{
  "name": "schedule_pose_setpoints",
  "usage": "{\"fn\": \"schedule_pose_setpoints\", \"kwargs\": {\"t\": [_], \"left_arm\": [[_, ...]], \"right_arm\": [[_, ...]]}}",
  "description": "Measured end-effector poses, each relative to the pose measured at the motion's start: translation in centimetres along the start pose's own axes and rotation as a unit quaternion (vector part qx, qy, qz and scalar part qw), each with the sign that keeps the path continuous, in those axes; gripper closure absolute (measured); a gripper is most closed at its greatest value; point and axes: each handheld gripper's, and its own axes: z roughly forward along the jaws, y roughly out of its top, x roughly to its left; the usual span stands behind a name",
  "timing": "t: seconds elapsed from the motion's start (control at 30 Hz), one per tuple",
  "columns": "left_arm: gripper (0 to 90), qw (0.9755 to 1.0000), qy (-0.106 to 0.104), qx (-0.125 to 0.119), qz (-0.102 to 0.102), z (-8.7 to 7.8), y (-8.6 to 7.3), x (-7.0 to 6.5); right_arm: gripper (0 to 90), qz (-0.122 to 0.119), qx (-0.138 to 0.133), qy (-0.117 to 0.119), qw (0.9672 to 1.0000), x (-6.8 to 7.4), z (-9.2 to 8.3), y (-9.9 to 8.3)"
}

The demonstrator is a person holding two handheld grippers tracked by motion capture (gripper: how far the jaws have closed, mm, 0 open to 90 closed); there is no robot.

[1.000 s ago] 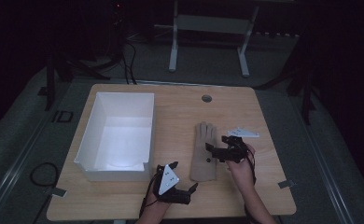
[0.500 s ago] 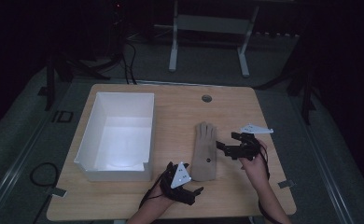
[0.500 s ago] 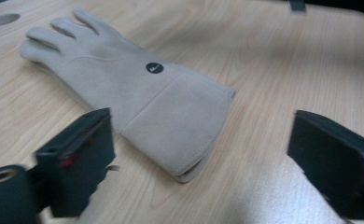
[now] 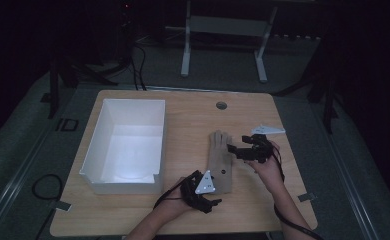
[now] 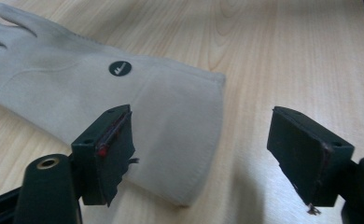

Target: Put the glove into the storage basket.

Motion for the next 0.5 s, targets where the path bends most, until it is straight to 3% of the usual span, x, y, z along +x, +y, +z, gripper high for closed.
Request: {"fn": "schedule_pose_setpoints", "kwargs": {"t": [0.17, 0.3, 0.37, 0.5], "left_arm": [[28.6, 0.9998, -0.018, 0.001, -0.005, 0.5, 0.3, 0.4], [31.1, 0.9997, -0.02, 0.005, -0.014, 0.9, 0.3, 0.6], [32.9, 0.9997, -0.019, 0.003, -0.014, 1.1, 0.3, 0.6], [33.1, 0.9994, -0.022, 0.004, -0.025, 1.2, 0.1, 0.8]], "right_arm": [[21.7, 0.01, 0.014, -0.001, 0.9998, -0.6, 2.2, -0.1], [24.7, 0.013, 0.029, -0.014, 0.9994, -1.1, 4.0, -0.8], [28.1, 0.029, 0.034, -0.011, 0.9989, -1.6, 4.8, -1.1], [28.2, 0.039, 0.05, -0.009, 0.9979, -2.1, 6.3, -1.6]]}}
